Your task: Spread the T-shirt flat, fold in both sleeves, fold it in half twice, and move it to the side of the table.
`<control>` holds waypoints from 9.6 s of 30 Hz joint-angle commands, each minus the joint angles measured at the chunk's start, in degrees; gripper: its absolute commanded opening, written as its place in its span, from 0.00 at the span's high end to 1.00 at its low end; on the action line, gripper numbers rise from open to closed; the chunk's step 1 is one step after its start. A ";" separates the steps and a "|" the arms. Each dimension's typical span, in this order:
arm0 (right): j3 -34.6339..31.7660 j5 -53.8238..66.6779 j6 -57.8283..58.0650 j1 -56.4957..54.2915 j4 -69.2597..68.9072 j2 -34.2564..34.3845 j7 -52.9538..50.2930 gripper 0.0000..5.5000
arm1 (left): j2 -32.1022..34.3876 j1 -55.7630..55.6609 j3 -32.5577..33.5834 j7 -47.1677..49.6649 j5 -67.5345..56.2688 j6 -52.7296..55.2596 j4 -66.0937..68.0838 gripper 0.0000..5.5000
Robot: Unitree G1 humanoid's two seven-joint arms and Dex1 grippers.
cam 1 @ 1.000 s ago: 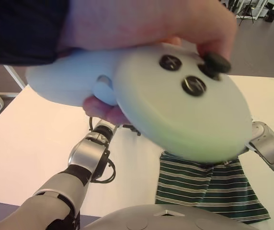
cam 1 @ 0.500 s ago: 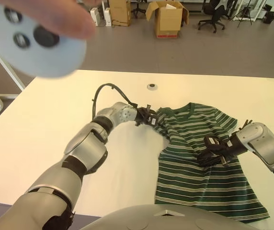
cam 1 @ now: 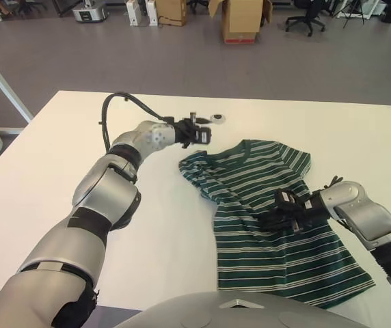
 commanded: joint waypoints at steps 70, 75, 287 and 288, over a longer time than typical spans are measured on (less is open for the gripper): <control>-32.33 24.10 14.21 -7.27 5.17 15.49 -27.63 0.78 | 5.69 46.41 -0.35 -59.53 -33.83 35.29 -41.93 0.65; -32.30 24.65 14.51 -6.22 4.50 15.42 -27.91 0.78 | 4.80 47.03 -1.74 -52.36 -25.48 23.71 -31.77 0.65; -21.12 -6.27 -21.56 11.35 0.74 -3.46 -26.81 0.81 | 29.59 56.90 15.51 -27.88 -17.08 11.95 -61.53 0.81; -20.75 -6.95 -26.86 13.29 0.49 -5.45 -23.58 0.77 | 31.78 57.23 14.44 -29.51 -15.83 5.11 -59.97 0.81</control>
